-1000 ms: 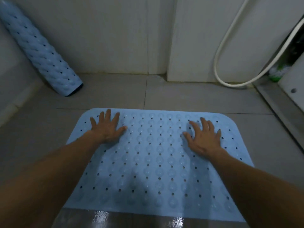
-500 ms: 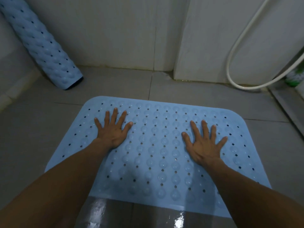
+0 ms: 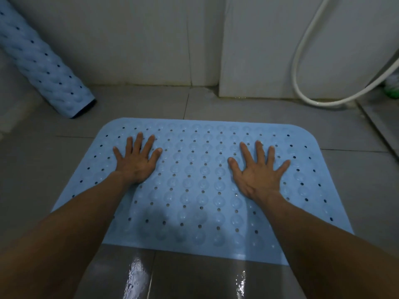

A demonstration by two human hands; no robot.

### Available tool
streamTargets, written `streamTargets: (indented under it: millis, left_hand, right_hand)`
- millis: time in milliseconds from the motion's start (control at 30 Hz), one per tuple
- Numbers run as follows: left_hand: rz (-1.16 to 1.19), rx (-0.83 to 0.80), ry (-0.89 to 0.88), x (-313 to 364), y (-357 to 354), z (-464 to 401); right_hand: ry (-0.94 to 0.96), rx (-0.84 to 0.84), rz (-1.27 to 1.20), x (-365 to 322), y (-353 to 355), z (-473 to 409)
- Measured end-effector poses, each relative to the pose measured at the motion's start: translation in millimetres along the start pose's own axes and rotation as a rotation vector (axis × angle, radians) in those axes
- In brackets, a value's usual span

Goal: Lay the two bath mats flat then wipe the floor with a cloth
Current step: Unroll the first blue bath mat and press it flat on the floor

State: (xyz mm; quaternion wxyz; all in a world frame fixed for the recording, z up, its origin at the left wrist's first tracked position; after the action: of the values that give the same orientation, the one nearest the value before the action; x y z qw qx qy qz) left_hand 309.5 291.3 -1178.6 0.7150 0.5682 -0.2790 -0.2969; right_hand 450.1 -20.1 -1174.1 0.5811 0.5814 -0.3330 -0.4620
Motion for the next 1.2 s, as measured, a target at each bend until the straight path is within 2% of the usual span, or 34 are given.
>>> streamTargets:
  millis: [167,300,533,667,767,833,933,1000,1067,1200]
  left_hand:
    - [-0.043,-0.086,0.175,10.4,7.0,15.4]
    - [0.059,-0.108,0.291,21.5,12.5,33.2]
    - [0.027,-0.304,0.258,7.1,12.5,6.8]
    - [0.041,-0.361,0.153,6.6,25.2,2.4]
    - [0.01,-0.4,0.061,-3.7,39.1,-1.1]
    - [-0.095,-0.326,-0.057,-6.9,50.5,-4.4]
    - [-0.153,-0.035,-0.242,-15.8,66.6,-7.9]
    - [-0.136,0.102,-0.323,-28.1,68.9,-14.0]
    - [-0.113,0.14,-0.395,-41.0,62.3,-22.1]
    - [-0.064,0.118,-0.455,-67.8,38.4,-36.9]
  right_hand:
    - [0.016,0.002,-0.029,0.0,0.3,1.4]
    - [0.041,-0.008,-0.022,-1.0,1.6,2.4]
    - [0.028,-0.076,-0.002,-1.3,3.7,-1.2]
    - [-0.018,-0.171,0.033,-6.5,10.9,-2.3]
    - [0.032,-0.125,0.071,-26.0,20.2,1.5]
    - [0.093,-0.095,0.064,-46.3,23.9,4.6]
    - [0.165,-0.084,0.019,-85.7,30.4,1.4]
    - [0.204,-0.07,-0.005,-114.4,34.9,-4.9]
    - [0.238,-0.058,-0.027,-143.0,34.2,-9.9]
    - [0.268,-0.056,-0.056,-195.3,13.0,-13.6]
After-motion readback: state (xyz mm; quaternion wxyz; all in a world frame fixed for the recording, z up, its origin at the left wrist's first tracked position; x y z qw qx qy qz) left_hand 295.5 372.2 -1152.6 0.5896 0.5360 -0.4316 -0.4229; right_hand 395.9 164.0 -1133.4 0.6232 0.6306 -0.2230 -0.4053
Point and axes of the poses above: each hand's wrist, its own z-axis away from the middle knuckle, its own y-axis out of the back of the hand, x = y × z, the point moved 4 cm from there along -z, towards the middle knuckle, and after that the axes turned 2 degrees about x, right-handed, at the moved point
